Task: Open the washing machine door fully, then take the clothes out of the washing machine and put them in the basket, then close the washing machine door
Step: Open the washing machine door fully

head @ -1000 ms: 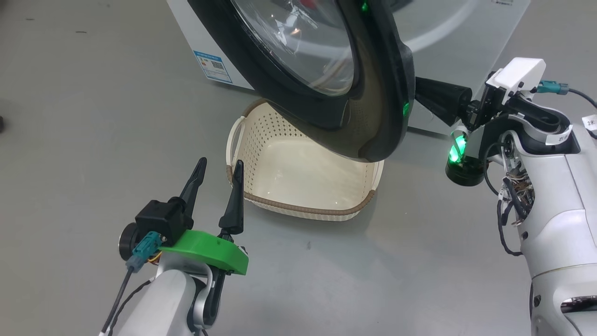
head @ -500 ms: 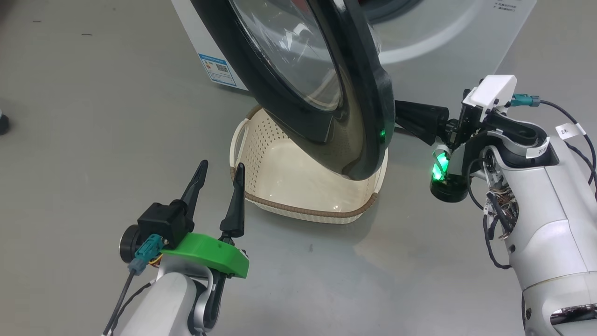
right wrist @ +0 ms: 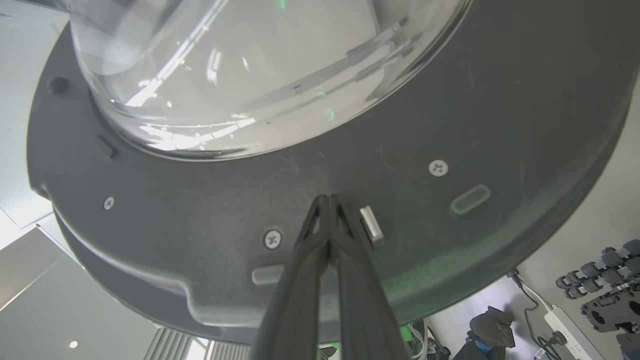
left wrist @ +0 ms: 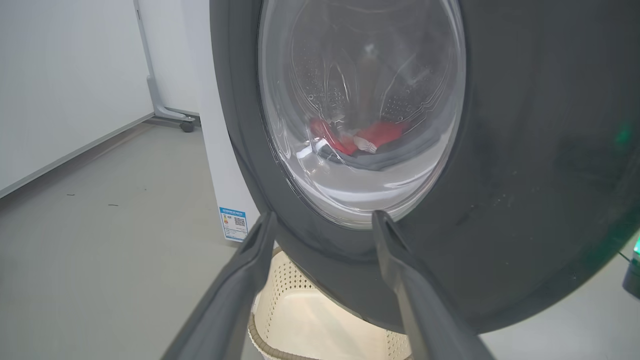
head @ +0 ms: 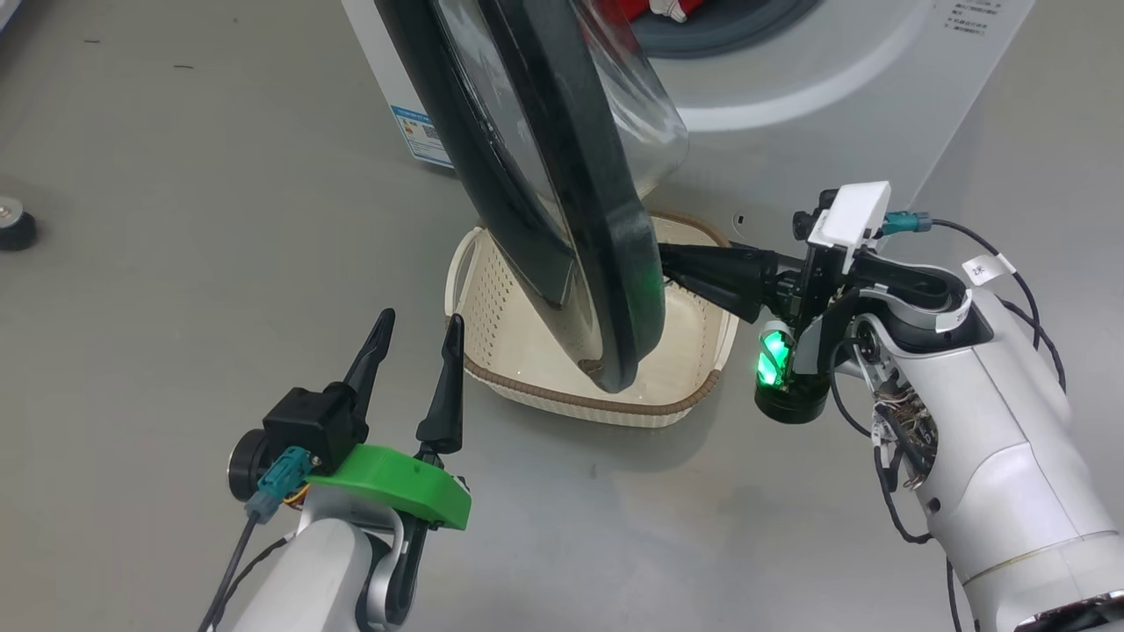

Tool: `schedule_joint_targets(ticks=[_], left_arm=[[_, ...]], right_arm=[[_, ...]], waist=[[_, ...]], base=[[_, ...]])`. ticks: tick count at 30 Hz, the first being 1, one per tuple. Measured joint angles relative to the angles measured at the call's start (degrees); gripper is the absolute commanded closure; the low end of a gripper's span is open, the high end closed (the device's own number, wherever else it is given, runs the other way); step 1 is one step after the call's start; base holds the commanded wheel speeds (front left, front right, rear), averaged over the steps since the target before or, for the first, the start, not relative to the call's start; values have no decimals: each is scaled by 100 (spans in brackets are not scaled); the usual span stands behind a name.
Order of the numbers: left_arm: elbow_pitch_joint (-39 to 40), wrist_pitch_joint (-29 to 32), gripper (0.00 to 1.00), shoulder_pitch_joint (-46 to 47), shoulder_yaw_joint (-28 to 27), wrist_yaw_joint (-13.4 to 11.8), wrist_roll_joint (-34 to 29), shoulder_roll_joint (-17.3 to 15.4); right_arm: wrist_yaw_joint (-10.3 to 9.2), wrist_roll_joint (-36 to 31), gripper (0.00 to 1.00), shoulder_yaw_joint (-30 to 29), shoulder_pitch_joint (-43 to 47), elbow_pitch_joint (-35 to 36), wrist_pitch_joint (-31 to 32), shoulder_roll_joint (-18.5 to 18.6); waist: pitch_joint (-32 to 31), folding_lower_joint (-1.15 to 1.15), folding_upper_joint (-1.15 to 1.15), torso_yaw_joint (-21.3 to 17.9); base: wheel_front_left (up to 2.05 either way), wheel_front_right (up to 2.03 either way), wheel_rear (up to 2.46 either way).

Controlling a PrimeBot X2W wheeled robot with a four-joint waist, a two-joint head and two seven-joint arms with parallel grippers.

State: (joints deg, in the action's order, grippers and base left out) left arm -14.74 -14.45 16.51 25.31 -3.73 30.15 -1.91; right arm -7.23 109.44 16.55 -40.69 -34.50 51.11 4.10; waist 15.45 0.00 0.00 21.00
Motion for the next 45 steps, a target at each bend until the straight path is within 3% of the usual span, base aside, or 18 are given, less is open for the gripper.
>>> schedule_joint_targets(ticks=[18,33,38,45], left_arm=[[-19,0,0,-107,70,5,1,-1],[-136,1,0,-233,-172,4,-53,-2],[-169,1,0,-299,-345,4,-153,-4],[-236,0,0,-414,-526,4,-226,-89]], right_arm=[[-1,693,100,1072,251,477,-341,0],[13,557,100,1184,365,573,-901,-15],[366,127,100,1187,377,656,-1207,69],[1111,-1057,100,1268,581,781,-2000,803]], waist=[[-127,0,0,78],[-360,0,0,-23],[-507,0,0,-187],[-779,0,0,-455]], base=[[0,0,0],[0,0,0],[0,0,0],[0,0,0]])
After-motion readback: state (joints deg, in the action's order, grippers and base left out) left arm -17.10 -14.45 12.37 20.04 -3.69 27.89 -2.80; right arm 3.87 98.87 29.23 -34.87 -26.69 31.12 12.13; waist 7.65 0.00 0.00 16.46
